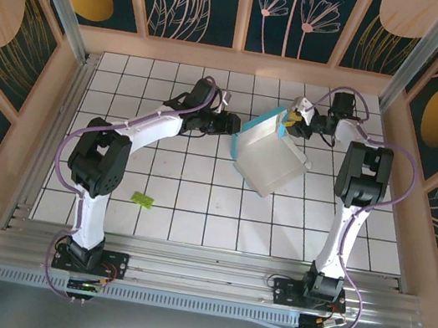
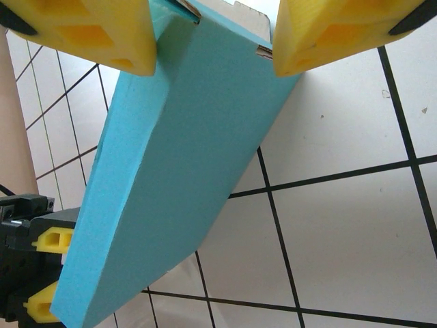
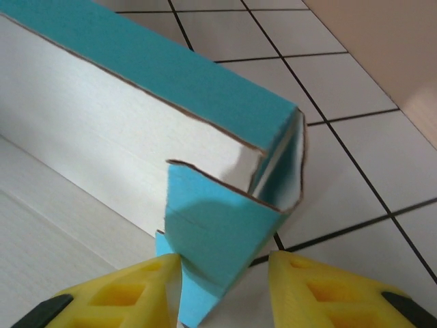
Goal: Fold the paper box
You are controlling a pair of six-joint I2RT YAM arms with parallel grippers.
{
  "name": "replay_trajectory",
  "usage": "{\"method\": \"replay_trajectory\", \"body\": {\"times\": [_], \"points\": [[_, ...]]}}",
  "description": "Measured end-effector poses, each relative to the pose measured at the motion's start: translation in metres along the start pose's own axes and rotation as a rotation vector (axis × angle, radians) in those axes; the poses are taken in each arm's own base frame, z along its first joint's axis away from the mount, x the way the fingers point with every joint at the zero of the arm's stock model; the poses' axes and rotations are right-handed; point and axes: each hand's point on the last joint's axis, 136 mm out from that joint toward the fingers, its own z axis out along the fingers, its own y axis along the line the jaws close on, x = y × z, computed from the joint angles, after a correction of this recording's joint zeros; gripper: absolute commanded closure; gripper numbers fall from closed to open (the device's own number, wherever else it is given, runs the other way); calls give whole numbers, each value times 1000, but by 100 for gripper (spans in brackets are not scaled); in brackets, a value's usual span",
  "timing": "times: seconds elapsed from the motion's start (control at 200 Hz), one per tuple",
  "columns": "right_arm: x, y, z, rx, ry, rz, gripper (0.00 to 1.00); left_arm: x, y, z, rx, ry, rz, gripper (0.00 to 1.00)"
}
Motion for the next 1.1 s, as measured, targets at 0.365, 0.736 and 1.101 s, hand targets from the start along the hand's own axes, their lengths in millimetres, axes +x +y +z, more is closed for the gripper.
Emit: {"method": "replay_trajectory", "body": {"times": [0.365,0.736,1.101], "points": [[-2,4,11,-20,-3,1,72,1,-2,1,2,3,3,52],[-6,-5,21,23,23,65,87,1,-2,1,2,3,3,52],[-13,-11,41,110,67,176,100,5,-5,2,6,9,9,52]]}}
